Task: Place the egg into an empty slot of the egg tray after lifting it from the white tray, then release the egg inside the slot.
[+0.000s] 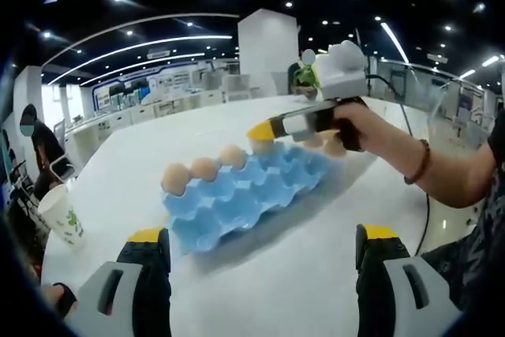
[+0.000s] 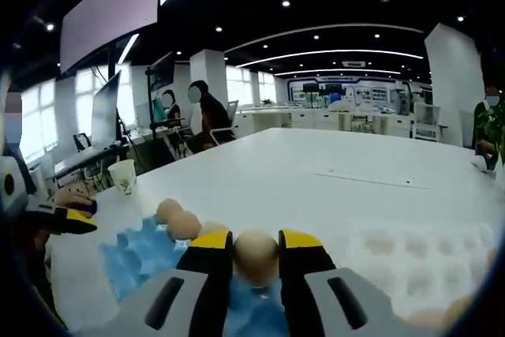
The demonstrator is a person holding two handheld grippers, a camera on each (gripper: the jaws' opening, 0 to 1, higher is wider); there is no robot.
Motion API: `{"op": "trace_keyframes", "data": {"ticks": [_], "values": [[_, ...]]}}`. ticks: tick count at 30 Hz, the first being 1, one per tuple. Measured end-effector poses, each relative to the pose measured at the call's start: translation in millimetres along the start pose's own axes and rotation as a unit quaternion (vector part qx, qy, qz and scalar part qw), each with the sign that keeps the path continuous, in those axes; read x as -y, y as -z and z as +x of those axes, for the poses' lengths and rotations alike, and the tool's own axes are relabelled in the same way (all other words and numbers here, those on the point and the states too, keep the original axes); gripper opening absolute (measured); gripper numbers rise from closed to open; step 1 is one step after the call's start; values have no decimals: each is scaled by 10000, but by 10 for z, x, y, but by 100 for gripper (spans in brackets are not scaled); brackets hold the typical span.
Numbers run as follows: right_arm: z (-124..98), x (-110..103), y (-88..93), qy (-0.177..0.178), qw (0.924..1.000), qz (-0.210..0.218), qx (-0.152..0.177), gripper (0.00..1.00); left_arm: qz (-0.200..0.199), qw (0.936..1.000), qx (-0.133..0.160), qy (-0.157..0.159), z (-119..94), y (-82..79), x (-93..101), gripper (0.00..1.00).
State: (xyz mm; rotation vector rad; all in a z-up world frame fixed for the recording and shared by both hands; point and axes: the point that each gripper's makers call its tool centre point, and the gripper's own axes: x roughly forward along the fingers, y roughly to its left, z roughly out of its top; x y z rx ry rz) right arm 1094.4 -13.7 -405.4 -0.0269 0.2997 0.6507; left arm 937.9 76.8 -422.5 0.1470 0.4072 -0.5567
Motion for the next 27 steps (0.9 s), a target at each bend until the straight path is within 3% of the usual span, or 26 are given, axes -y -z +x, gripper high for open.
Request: {"op": "trace_keyframes", "data": {"ticks": [9, 11, 12, 14, 17, 21, 27], "values": [[18, 2, 62, -35, 10000, 16, -54, 21, -62, 10000, 10, -13, 3, 9, -20, 100], [15, 11, 68, -20, 10000, 1, -51, 15, -65, 10000, 6, -4, 11, 12, -16, 100], [8, 38, -26, 29, 9997, -44, 236, 9, -66, 10000, 6, 7, 18, 12, -11, 100], [-39, 82, -31, 59, 9998, -35, 175, 1, -89, 9999, 48, 45, 22, -8, 5, 100], [-33, 126, -21, 85, 9998, -39, 154, 3, -111, 9998, 154, 86, 20, -56, 20, 100], [-47, 146, 24, 1, 9995, 266, 165, 4, -73, 9999, 112, 57, 28, -46, 8, 100], [-56, 89, 65, -103, 9996, 239, 58, 11, -74, 9999, 116, 73, 30, -50, 17, 100]]}}
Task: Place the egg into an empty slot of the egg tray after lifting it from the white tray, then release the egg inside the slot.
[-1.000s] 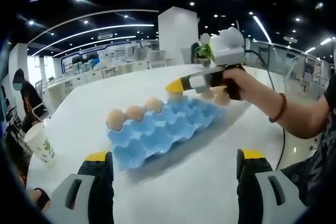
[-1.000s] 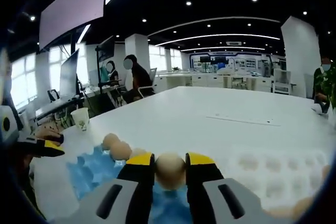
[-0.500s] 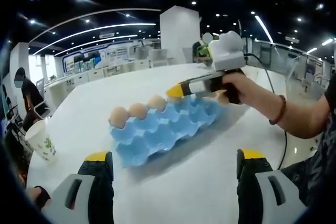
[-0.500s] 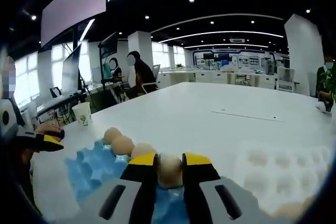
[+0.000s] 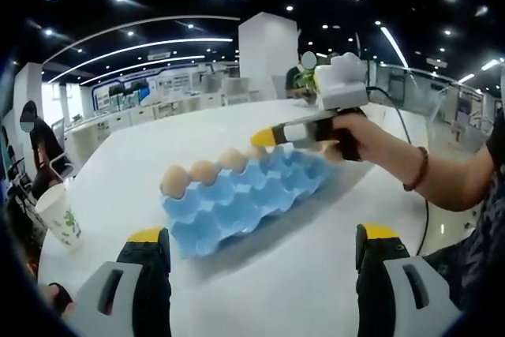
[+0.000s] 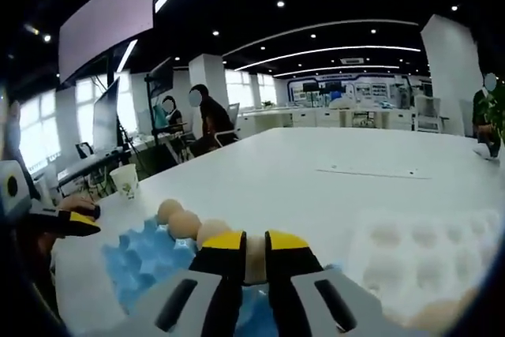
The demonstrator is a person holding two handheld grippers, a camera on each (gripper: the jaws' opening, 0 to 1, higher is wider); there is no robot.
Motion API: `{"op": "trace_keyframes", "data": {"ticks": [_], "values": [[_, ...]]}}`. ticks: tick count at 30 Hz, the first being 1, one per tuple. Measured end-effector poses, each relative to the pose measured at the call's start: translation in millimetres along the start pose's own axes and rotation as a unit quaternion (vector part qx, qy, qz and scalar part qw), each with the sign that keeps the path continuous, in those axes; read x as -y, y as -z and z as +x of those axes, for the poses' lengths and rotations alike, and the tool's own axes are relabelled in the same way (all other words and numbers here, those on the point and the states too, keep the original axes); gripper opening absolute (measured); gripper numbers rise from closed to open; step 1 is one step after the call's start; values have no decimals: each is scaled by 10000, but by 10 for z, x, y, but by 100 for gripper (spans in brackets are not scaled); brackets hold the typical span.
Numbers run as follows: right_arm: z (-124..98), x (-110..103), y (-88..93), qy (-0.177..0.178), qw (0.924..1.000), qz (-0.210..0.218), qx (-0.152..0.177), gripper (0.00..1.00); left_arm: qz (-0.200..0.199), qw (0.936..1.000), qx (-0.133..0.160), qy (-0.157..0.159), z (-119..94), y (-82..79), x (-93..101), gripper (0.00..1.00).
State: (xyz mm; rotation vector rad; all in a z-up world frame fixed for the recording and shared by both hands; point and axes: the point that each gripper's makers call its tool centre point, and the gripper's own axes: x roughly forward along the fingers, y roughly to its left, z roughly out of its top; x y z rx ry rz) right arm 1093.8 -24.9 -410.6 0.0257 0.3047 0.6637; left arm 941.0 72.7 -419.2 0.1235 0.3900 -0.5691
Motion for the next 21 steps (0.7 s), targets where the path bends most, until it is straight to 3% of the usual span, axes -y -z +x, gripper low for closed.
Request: {"op": "trace_keyframes", "data": {"ticks": [3, 7, 18, 21], "values": [[-9, 4, -3, -5, 10000, -63, -3, 13, 0, 10000, 10, -8, -2, -7, -2, 100], [3, -50, 1, -144, 9998, -104, -69, 24, -1, 10000, 19, -6, -4, -8, 1, 100], [-100, -34, -32, -166, 9995, -229, -145, 34, 49, 9999, 96, 69, -24, -33, 57, 100], [-152, 22, -62, -39, 9994, -315, -108, 43, 38, 9999, 94, 69, -26, -28, 74, 100]]}}
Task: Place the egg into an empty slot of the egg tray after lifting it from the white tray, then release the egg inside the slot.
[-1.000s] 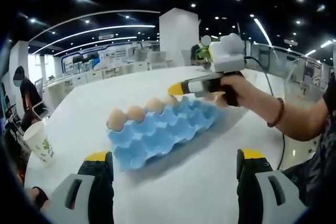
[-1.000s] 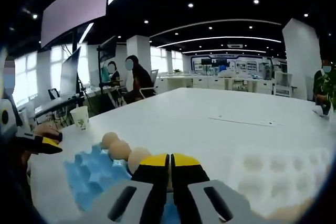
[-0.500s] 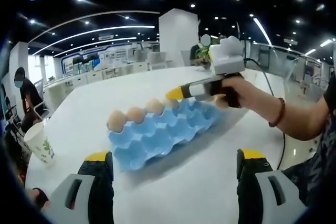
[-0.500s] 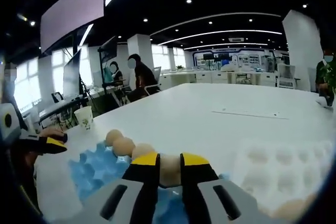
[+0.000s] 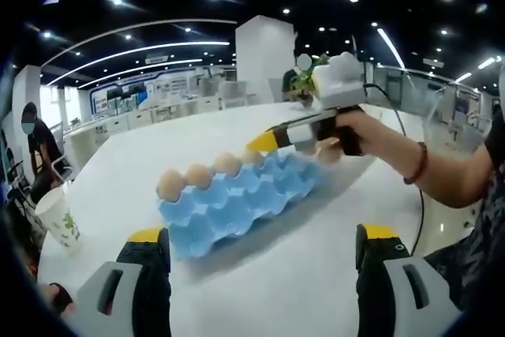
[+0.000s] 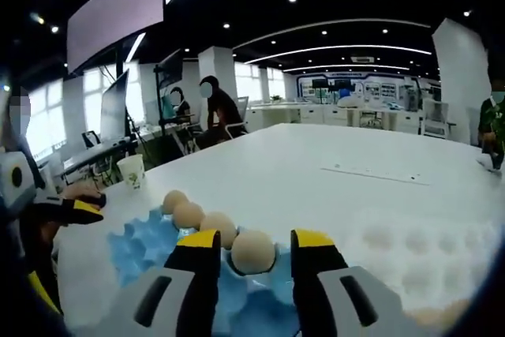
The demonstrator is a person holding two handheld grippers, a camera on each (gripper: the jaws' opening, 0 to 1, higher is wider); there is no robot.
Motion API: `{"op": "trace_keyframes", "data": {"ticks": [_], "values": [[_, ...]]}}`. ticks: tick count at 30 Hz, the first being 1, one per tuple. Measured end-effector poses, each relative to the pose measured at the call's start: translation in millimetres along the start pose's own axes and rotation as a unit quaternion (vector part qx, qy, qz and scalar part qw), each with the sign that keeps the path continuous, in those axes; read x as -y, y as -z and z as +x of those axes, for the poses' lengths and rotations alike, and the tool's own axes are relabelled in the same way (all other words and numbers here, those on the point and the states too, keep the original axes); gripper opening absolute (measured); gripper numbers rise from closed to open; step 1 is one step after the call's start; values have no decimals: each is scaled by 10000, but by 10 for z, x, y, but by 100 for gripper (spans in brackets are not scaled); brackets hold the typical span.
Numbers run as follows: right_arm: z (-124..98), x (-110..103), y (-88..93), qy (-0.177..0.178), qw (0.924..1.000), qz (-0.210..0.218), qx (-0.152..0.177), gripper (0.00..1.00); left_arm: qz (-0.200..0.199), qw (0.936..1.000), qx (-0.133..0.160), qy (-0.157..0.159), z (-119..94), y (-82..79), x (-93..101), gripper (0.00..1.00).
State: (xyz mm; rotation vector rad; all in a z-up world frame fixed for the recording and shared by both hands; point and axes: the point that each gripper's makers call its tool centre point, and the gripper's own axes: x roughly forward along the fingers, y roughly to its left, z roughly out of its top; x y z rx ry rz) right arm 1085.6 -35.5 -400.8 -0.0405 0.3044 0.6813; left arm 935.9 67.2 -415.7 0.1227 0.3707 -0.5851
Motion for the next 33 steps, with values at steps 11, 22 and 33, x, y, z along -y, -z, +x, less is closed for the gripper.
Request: {"op": "trace_keyframes", "data": {"ticks": [11, 22, 33], "values": [[-160, 253, 16, 404, 9990, -210, -16, 70, -52, 9999, 61, -69, -14, -21, -2, 100], [-243, 396, 123, 521, 9983, -202, -190, 84, -51, 9999, 57, -90, -3, -35, -6, 100], [-419, 648, 163, 731, 9967, -257, -248, 84, -88, 9999, 18, -112, 10, -24, -8, 100]]}}
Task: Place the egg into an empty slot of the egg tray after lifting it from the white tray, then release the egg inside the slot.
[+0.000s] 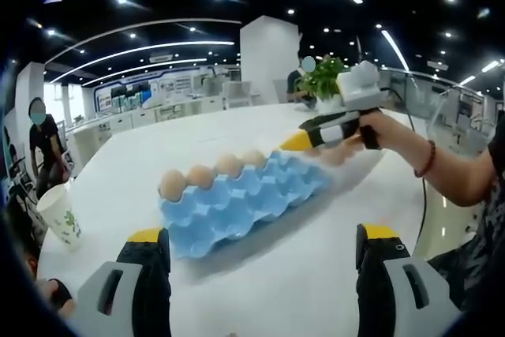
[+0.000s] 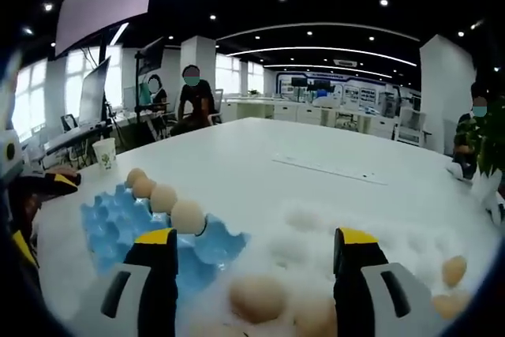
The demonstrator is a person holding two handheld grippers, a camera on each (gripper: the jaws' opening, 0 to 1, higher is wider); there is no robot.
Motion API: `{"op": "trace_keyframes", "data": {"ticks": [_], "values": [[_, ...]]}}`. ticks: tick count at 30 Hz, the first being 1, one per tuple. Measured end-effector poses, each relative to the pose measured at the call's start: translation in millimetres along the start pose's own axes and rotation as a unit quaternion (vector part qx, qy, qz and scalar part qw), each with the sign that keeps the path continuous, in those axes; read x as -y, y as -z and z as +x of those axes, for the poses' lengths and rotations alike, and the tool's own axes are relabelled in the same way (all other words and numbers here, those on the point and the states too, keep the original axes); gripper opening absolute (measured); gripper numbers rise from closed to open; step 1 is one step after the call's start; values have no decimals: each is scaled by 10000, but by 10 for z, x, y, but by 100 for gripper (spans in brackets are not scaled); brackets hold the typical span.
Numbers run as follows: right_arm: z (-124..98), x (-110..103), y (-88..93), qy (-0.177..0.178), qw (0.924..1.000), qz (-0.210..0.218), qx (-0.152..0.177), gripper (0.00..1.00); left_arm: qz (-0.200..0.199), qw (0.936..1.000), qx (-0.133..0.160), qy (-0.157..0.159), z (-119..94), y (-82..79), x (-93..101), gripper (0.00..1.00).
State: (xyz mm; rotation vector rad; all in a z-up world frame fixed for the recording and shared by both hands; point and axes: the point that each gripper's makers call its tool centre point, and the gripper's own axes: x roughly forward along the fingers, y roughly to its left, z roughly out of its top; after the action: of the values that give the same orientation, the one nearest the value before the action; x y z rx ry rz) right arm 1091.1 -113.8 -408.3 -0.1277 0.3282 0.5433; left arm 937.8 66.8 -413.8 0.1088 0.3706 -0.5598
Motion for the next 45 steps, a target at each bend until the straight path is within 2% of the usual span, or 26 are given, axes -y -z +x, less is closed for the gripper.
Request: {"op": "trace_keyframes", "data": {"ticks": [9, 15, 26, 45], "values": [[-107, 214, 18, 66, 9996, 265, -15, 84, 13, 10000, 7, -12, 3, -5, -6, 100], [-185, 386, 27, 305, 9993, 228, -35, 84, -21, 10000, 30, -17, 9, -15, -4, 100], [-301, 585, 107, 494, 9980, 356, -143, 84, -18, 10000, 25, 16, 15, -16, 19, 100], [-531, 1020, 179, 907, 9945, 515, -96, 84, -23, 10000, 14, -9, 55, -54, 28, 100]]}}
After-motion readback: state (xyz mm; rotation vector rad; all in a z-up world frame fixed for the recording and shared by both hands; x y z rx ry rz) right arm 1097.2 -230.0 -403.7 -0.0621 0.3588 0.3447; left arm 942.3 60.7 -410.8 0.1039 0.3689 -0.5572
